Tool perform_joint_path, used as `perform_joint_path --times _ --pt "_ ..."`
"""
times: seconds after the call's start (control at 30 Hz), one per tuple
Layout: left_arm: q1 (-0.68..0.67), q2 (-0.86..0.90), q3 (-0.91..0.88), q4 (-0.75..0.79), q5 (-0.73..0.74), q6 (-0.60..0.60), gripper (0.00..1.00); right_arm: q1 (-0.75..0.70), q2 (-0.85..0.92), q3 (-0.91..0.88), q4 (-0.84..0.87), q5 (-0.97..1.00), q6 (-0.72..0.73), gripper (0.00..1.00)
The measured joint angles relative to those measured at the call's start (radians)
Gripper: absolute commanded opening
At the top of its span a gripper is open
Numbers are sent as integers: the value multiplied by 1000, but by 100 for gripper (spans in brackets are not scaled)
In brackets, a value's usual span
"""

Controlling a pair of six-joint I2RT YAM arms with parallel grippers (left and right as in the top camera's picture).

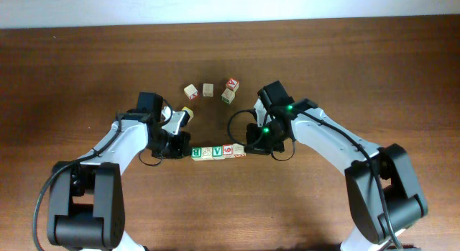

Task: Rotate 5 blocks

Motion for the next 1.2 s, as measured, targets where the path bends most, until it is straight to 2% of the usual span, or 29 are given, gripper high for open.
perform_joint_path --times 0.27,0.47,1.2 --pt "0 0 0 1 0 0 0 0 -26 0 -10 -13 -1 4" --pt "1 0 0 3 -10 0 0 51 -34 56 -94 42 -1 4" --pt "13 0 -3 4 -79 0 0 158 -64 174 -107 77 6 4"
